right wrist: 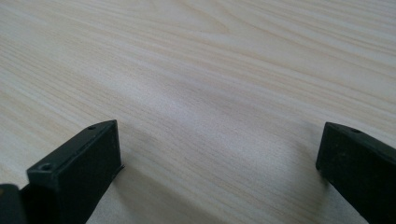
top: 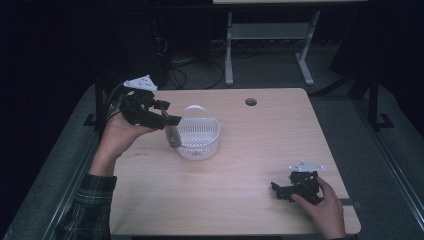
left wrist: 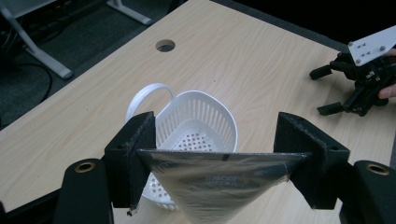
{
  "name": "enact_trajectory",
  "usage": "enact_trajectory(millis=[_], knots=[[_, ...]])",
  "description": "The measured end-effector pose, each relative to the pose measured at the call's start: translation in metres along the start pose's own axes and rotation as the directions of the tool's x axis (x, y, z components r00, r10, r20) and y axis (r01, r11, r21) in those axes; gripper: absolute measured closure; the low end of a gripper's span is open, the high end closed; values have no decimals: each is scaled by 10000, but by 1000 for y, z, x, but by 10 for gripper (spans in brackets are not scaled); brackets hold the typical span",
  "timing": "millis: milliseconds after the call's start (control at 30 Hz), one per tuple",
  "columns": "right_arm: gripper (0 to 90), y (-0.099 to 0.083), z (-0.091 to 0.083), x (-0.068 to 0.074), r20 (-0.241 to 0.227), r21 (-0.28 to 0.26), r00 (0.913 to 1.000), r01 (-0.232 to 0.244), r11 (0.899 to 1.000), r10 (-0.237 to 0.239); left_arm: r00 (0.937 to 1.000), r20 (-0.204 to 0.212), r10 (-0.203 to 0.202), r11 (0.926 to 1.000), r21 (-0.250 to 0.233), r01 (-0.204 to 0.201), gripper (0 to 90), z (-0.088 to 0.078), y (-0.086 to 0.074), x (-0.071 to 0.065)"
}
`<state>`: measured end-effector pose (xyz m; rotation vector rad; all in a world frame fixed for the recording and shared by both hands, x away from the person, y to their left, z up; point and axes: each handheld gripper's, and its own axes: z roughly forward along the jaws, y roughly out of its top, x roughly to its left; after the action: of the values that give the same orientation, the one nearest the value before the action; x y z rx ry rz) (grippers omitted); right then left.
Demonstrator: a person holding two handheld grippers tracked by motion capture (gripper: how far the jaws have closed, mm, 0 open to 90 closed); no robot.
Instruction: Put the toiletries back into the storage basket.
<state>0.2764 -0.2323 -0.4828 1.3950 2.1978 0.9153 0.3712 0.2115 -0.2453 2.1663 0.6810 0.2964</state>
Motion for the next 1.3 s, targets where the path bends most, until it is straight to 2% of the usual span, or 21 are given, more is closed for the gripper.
enact_trajectory(millis=[633, 1100, 1300], knots=[[0, 0, 0, 0, -9, 9, 10000, 2, 10000, -2, 9996, -274, -53, 10000, 5, 53, 294, 32, 5, 15], [0, 0, 0, -1, -53, 9, 10000, 33, 10000, -33, 9973, -735, -29, 9990, 443, 61, 294, 59, -6, 24], [0, 0, 0, -1, -48, 9, 10000, 29, 10000, -29, 9973, -718, -118, 9983, 553, 158, 294, 68, -12, 27]])
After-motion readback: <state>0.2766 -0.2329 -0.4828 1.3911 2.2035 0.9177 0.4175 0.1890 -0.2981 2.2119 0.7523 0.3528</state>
